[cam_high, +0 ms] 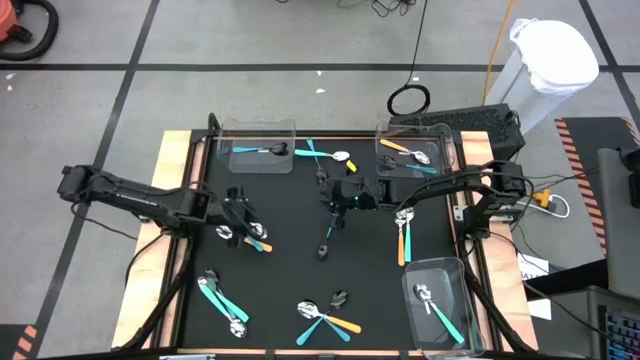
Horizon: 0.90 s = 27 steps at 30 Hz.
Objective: Sort silverware by color (type)
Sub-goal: Put the light blue spoon into the top left transparent bin
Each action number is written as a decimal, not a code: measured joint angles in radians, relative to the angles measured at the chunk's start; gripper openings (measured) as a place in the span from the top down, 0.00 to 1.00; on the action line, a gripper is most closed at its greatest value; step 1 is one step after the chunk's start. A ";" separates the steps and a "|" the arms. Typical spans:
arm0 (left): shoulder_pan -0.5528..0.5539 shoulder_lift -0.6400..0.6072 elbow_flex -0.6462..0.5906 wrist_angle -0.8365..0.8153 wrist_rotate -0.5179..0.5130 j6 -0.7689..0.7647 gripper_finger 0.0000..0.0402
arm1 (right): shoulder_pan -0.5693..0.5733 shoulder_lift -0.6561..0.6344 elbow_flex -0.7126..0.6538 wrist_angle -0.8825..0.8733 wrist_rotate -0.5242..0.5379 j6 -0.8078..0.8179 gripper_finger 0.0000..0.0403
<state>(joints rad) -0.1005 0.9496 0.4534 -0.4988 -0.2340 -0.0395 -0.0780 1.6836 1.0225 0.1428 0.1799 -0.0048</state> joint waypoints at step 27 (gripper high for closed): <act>0.093 0.388 0.187 -0.187 0.050 0.074 0.45 | 0.001 0.000 0.000 -0.116 -0.002 0.031 0.73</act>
<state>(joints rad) -0.0080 1.3377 0.6402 -0.6855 -0.1842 0.0345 -0.0772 1.6833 1.0225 0.0272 0.1783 0.0266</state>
